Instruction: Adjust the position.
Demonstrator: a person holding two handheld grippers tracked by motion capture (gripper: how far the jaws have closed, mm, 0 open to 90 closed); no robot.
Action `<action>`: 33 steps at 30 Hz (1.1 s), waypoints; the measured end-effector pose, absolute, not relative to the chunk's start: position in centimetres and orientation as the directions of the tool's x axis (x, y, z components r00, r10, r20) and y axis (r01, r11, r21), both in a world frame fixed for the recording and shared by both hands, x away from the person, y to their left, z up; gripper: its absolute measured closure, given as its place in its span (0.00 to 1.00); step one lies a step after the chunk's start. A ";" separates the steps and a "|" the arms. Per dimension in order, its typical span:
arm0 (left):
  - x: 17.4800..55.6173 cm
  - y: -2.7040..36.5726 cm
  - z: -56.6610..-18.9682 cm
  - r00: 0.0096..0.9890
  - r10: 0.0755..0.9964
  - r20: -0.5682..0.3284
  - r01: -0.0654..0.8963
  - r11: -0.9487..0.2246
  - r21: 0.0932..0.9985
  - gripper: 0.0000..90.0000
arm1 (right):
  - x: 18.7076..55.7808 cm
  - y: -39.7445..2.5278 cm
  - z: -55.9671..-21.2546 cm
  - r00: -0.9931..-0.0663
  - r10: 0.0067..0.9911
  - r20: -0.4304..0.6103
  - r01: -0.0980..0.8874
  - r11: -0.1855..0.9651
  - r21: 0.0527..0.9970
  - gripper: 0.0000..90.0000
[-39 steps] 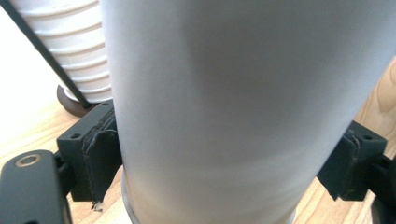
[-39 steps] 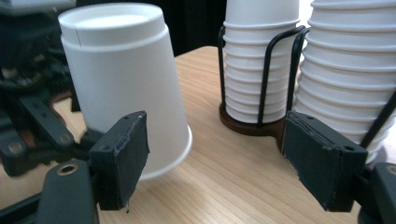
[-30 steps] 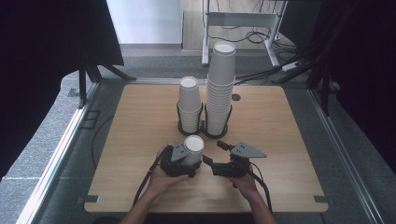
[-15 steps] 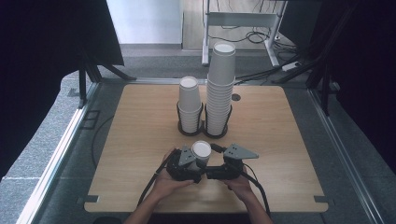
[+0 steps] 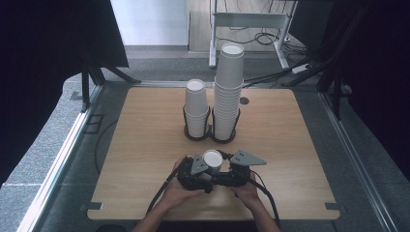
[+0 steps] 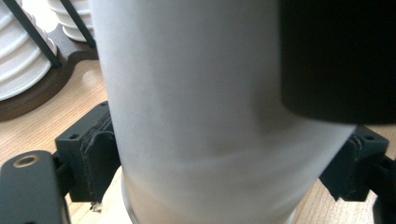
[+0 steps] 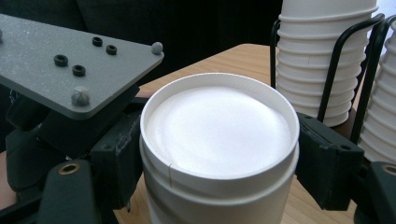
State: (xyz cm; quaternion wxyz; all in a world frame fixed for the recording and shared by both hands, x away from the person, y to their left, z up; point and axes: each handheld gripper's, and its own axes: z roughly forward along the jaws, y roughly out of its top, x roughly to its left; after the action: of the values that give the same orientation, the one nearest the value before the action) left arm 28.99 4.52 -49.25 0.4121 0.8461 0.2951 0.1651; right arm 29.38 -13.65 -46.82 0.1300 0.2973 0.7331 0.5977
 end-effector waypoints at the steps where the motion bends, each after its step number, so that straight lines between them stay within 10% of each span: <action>1: 29.0 4.5 -49.3 0.770 0.637 0.034 0.364 -0.482 0.797 0.13 | 29.4 -13.7 -46.8 -0.789 0.591 0.165 0.280 0.109 0.954 0.27; 33: 28.9 4.7 -49.1 0.773 0.633 0.039 0.328 -0.452 0.829 0.12 | 30.2 -15.5 -47.2 -0.749 0.539 0.385 0.386 -0.117 0.915 0.27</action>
State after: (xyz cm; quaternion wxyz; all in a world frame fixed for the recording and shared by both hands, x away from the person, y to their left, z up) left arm 28.91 4.69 -49.15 0.4368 0.8340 0.2883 0.1746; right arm 30.18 -15.52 -47.23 0.0578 0.3496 0.6619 0.6606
